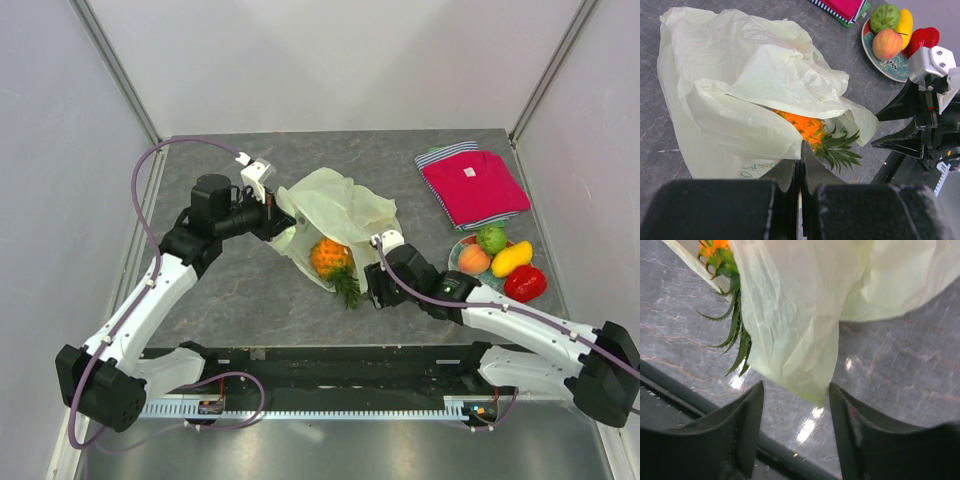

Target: Place the fruits into the plastic bag

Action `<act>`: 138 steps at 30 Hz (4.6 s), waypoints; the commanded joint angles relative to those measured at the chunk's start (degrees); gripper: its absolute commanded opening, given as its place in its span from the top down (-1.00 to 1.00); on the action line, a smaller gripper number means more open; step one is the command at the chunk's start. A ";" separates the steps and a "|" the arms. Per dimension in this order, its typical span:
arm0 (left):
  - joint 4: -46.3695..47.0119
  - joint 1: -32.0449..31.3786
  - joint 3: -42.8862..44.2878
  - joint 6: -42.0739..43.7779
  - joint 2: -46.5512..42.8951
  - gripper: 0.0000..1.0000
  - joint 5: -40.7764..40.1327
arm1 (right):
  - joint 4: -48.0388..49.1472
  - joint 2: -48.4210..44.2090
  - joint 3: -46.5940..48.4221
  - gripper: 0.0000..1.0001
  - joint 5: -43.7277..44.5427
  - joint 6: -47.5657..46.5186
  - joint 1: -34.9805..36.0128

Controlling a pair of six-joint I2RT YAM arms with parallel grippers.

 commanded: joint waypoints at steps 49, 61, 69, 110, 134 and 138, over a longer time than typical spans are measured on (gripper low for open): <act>1.48 10.62 12.29 -2.66 1.07 0.97 9.98 | -9.72 4.61 37.93 1.00 9.31 -6.49 -10.80; 0.43 10.79 25.24 -11.98 3.79 0.97 9.72 | -11.30 4.88 56.32 1.00 15.54 -13.17 -10.80; 0.60 10.79 17.94 -11.10 10.81 0.97 16.48 | -12.01 5.93 44.46 1.00 18.88 -11.59 -10.97; -1.51 10.97 11.61 -4.34 7.93 0.97 10.16 | -13.50 9.44 19.76 -0.78 -6.61 -1.66 -61.69; -1.60 11.85 11.34 -4.51 8.54 0.97 10.25 | -2.08 12.52 6.22 -0.79 -3.53 2.56 -61.25; -1.59 11.93 11.34 -4.42 8.63 0.97 10.25 | -0.32 13.66 4.99 -0.79 -3.35 3.09 -60.98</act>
